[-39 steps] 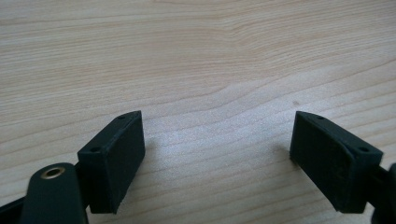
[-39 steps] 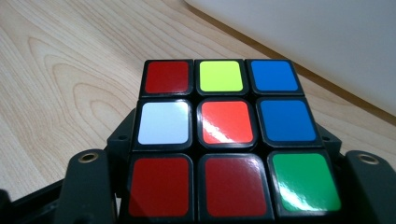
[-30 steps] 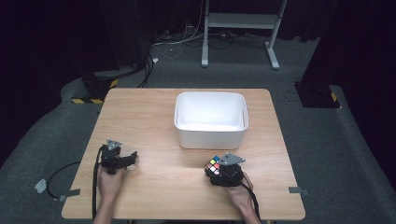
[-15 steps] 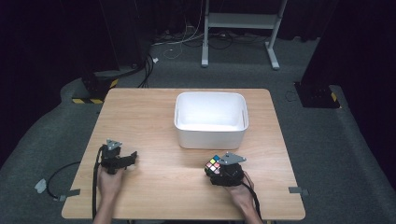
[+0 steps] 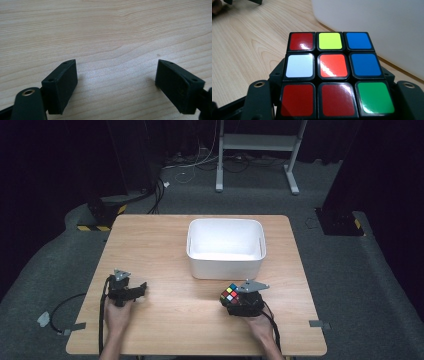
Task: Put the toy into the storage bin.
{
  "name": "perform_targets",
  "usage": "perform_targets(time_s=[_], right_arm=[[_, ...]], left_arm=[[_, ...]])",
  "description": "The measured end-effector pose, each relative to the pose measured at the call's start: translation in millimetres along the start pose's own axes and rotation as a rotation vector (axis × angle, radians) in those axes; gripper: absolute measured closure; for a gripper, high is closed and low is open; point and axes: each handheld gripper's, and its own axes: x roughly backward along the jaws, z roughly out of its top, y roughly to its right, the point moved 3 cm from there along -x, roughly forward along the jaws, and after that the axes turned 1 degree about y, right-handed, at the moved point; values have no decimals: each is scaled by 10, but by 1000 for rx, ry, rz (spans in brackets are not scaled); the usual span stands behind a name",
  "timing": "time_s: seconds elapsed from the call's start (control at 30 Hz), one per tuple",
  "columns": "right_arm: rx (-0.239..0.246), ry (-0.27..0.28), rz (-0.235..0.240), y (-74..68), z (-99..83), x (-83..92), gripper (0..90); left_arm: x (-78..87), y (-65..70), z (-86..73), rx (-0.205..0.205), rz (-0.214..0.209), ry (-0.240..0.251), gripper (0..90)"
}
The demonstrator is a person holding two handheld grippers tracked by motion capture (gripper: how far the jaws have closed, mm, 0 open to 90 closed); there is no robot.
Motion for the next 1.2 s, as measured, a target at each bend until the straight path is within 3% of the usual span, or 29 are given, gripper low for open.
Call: perform_targets(time_s=[0.57, 0.77, 0.97, 1.2], right_arm=[[9, 8, -13, 89, 97, 109, 336], [2, 20, 38, 114, 155, 165, 336], [-19, 24, 43, 149, 188, 206, 337], [-7, 24, 38, 165, 230, 233, 336]], left_arm=[[0, 0, 0, 0, 0, 0, 181], [0, 0, 0, -1, 0, 0, 181], [0, 0, 0, -1, 0, 0, 181], [0, 0, 0, -1, 0, 0, 181]])
